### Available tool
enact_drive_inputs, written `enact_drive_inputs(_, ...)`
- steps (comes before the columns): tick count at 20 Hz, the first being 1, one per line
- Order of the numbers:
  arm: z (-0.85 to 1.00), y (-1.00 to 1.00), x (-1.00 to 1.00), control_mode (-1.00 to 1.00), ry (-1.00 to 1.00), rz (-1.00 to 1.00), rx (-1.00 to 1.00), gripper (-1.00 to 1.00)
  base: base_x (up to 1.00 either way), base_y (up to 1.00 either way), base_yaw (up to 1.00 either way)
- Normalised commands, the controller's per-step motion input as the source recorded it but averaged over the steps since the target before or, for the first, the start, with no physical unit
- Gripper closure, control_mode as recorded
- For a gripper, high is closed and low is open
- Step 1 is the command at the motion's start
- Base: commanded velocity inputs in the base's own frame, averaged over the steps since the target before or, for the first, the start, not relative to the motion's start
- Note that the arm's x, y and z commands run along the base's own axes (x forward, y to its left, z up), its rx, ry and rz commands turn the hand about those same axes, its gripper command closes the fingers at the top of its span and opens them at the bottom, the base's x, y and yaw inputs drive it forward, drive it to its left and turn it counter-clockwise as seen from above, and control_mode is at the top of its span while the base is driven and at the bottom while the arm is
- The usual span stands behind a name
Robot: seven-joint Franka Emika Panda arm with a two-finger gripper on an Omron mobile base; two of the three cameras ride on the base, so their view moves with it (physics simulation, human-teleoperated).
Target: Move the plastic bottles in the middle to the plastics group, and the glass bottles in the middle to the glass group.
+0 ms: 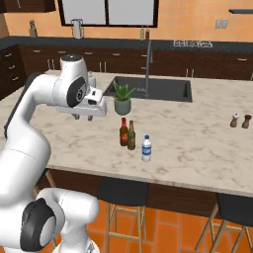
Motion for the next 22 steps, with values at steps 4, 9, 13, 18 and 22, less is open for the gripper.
enact_drive_inputs(4,-0.08,-0.02,0.00,-1.00,0.00,-0.04,0.00,-1.00,0.00,0.00,0.00)
enact_drive_inputs(9,0.01,-0.33,-0.13,-1.00,-0.12,-0.08,-0.01,-1.00,0.00,0.00,0.00)
enact_drive_inputs(13,0.06,-0.72,-0.05,-1.00,-0.17,-0.13,0.00,-1.00,0.00,0.00,0.00)
enact_drive_inputs(18,0.03,-0.94,0.00,-1.00,-0.06,-0.14,-0.04,-1.00,0.00,0.00,0.00)
enact_drive_inputs(22,-0.16,-0.73,0.17,-1.00,0.01,-0.07,-0.06,-1.00,0.00,0.00,0.00)
